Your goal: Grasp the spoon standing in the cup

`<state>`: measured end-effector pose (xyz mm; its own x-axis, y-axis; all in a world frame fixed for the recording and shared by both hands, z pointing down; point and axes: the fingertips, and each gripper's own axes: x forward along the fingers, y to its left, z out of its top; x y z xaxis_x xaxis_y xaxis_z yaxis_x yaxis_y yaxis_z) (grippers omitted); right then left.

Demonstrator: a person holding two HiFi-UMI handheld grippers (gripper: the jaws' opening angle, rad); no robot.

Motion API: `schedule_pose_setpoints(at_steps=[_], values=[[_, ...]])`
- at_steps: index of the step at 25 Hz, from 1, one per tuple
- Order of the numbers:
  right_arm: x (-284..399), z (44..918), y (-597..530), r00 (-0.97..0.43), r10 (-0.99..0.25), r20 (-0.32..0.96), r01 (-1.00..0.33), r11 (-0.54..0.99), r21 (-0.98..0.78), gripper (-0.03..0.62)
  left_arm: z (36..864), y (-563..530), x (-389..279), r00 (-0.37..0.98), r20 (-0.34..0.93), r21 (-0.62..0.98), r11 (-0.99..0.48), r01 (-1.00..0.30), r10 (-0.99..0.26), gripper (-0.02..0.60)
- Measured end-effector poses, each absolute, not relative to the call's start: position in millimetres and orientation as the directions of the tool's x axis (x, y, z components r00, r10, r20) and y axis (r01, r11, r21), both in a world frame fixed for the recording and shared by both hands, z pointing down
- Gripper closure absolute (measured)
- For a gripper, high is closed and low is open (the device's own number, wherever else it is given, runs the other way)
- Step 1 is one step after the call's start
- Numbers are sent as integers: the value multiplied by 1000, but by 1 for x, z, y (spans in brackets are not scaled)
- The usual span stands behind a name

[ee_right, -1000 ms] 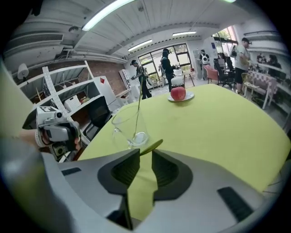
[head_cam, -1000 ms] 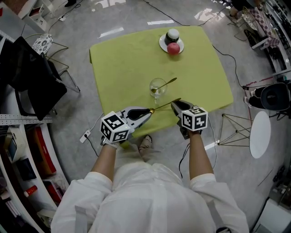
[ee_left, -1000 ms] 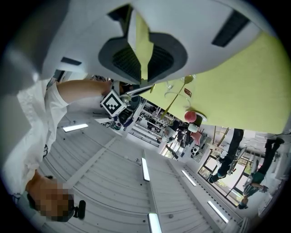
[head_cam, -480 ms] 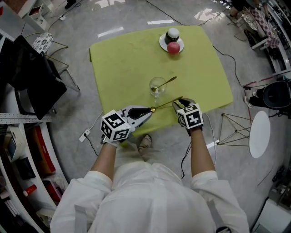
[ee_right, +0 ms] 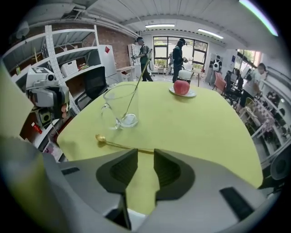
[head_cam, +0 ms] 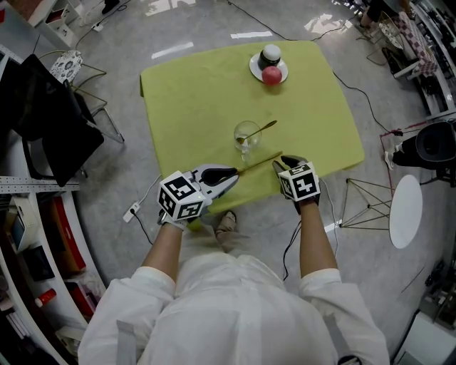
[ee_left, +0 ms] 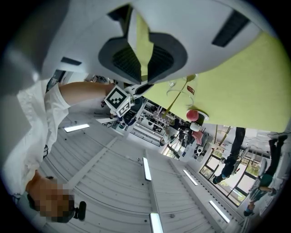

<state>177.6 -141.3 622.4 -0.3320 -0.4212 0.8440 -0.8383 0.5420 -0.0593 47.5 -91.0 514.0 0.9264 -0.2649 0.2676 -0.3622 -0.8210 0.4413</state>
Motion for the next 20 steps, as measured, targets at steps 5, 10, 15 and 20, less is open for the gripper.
schedule_pose_setpoints(at_steps=[5, 10, 15, 20], values=[[173, 605, -149, -367, -461, 808, -844, 530, -81, 484, 512, -92, 49, 928, 263, 439, -823, -360, -265, 534], [168, 592, -158, -394, -485, 781, -841, 534, -93, 484, 512, -94, 52, 929, 260, 439, -824, -358, -265, 534], [158, 573, -169, -441, -512, 737, -836, 532, -131, 482, 512, -96, 52, 928, 260, 439, -823, -361, -268, 534], [148, 556, -180, -490, -527, 694, -824, 540, -172, 476, 512, -97, 52, 927, 259, 437, -823, -363, -272, 534]])
